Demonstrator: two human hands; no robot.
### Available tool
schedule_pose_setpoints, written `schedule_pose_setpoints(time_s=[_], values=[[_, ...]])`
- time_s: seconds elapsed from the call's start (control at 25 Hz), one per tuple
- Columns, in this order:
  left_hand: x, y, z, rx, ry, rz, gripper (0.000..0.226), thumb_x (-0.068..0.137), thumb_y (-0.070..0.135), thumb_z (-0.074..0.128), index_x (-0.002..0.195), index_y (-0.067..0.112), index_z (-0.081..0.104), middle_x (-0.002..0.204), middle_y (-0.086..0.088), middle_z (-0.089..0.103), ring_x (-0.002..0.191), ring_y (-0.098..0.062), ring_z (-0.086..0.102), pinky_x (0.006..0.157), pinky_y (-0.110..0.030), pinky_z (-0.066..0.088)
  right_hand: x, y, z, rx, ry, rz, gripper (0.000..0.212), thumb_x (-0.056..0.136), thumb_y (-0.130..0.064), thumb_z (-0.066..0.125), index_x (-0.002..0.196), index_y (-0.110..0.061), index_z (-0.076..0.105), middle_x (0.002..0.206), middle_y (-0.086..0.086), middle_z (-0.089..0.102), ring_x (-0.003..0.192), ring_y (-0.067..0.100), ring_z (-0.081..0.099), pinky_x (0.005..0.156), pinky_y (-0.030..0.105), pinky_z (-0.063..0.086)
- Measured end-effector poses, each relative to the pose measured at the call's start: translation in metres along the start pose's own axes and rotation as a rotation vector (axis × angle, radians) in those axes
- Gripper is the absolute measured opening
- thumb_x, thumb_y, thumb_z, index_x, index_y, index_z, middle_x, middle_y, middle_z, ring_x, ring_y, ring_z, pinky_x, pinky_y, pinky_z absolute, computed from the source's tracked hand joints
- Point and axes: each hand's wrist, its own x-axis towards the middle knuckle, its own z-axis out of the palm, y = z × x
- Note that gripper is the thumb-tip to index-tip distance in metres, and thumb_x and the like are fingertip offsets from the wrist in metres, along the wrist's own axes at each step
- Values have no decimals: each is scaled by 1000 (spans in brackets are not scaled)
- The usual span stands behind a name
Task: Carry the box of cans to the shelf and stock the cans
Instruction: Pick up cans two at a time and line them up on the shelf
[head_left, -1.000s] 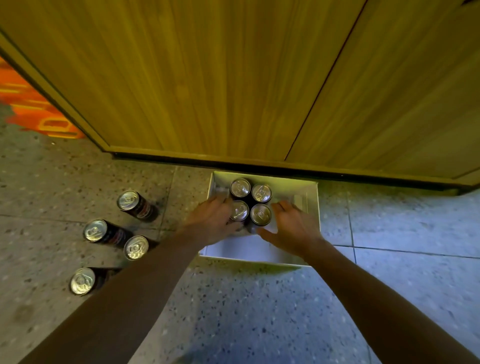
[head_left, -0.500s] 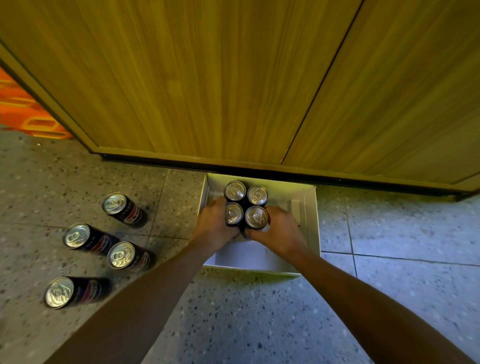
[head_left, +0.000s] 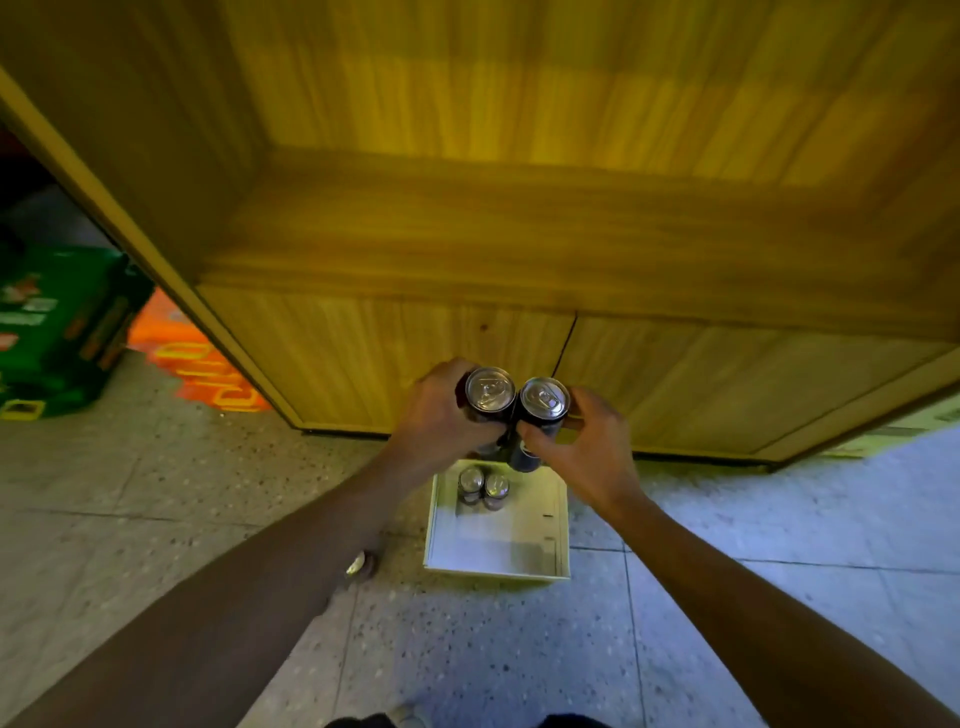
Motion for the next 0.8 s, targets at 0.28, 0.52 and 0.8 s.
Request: schedule_pose_setpoints(time_s=[0.28,0.52,0.8], values=[[9,281,-189,28,-11,162,57,51,32,87,102,24,64,95,10,70,88,-7,68,76,-39,59,53,-260,-198,-22,97,-101,53,69,-46,86,110,-19,66,98,-11,69,88,5,69,72,20,56],[28,422,-288,34,-35,290,48,58,21,90,98,25,63,89,18,65,82,5,62,67,-12,50,91,-393,-289,-8,208,-200,50,72,-42,87,110,-15,68,100,-7,73,87,6,70,74,26,60],[72,488,-319,31,82,287,47,56,22,91,95,19,66,88,4,68,84,-13,66,67,-21,52,145,-443,-332,-17,317,-187,48,71,-54,81,101,-19,69,90,-10,73,80,4,70,69,35,61]])
